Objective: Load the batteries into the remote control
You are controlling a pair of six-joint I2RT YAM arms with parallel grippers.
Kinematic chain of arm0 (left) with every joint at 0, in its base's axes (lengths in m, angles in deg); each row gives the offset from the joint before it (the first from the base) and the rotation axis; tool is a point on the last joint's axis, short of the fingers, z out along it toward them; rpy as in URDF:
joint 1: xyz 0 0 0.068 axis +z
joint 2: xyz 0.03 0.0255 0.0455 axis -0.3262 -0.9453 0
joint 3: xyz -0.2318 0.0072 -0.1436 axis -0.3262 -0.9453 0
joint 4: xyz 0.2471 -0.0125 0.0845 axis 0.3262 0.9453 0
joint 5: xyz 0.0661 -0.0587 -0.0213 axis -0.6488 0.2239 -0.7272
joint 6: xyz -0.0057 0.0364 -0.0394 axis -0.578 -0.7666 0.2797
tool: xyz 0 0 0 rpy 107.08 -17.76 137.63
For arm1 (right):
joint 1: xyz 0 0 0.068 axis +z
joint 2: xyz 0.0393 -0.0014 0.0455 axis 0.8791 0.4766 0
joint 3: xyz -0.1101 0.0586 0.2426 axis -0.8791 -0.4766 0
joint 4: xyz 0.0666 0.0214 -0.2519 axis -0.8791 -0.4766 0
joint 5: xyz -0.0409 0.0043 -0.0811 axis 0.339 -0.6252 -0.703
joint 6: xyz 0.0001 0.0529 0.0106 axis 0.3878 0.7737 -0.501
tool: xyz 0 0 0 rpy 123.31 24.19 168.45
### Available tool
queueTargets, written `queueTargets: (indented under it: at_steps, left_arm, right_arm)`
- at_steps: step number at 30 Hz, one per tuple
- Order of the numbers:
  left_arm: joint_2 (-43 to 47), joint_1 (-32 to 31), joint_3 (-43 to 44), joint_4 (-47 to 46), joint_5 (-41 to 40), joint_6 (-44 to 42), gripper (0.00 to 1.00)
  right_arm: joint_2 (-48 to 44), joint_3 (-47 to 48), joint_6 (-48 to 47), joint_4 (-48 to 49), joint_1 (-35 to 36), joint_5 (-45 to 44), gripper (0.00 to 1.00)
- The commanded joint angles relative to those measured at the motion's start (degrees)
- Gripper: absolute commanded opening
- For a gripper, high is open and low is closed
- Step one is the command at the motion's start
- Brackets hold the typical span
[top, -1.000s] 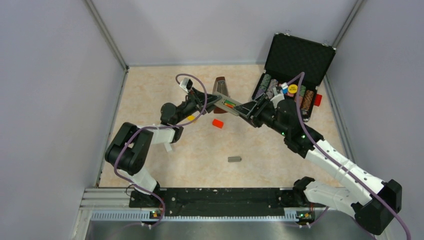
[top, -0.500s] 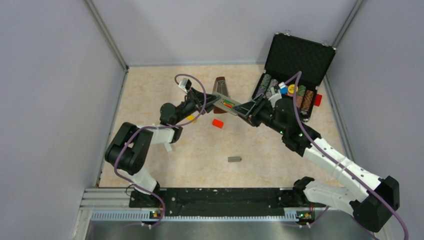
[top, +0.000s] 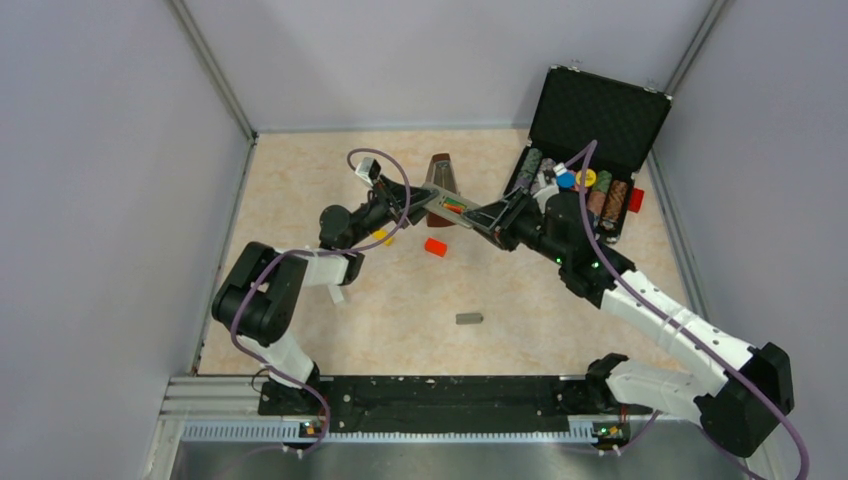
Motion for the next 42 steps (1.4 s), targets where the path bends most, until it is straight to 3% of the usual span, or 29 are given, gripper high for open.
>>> queueTargets:
  at_steps: [1,6,16,26,33,42]
  left_arm:
    - [1.2,-1.2,1.0,-9.0,0.8,1.1,0.0]
    - [2.1,-0.6,0.7,-7.0,-0.5,0.9,0.0]
    - [2.8,-0.1,0.2,-5.1,-2.3,1.4,0.0]
    - [2.6,0.5,-0.4,-4.9,-2.6,1.2,0.0]
    - [2.2,0.8,-0.3,-4.7,-2.7,1.0,0.0]
    - [2.4,0.7,-0.9,-5.0,-2.6,1.2,0.0]
  right_arm:
    - [1.9,1.6,-0.2,-1.6,-0.1,1.5,0.3]
    - [0.1,0.8,-1.4,-1.5,-0.6,1.1,0.42]
    - [-2.2,1.1,-2.6,-4.4,-1.1,0.2,0.49]
    - [-3.6,1.9,-4.1,-6.6,-1.5,-0.4,0.48]
    - [-4.2,2.2,-4.9,-6.9,-1.6,-0.7,0.42]
    - [-5.0,0.5,-2.1,-2.1,-2.2,-1.8,0.58]
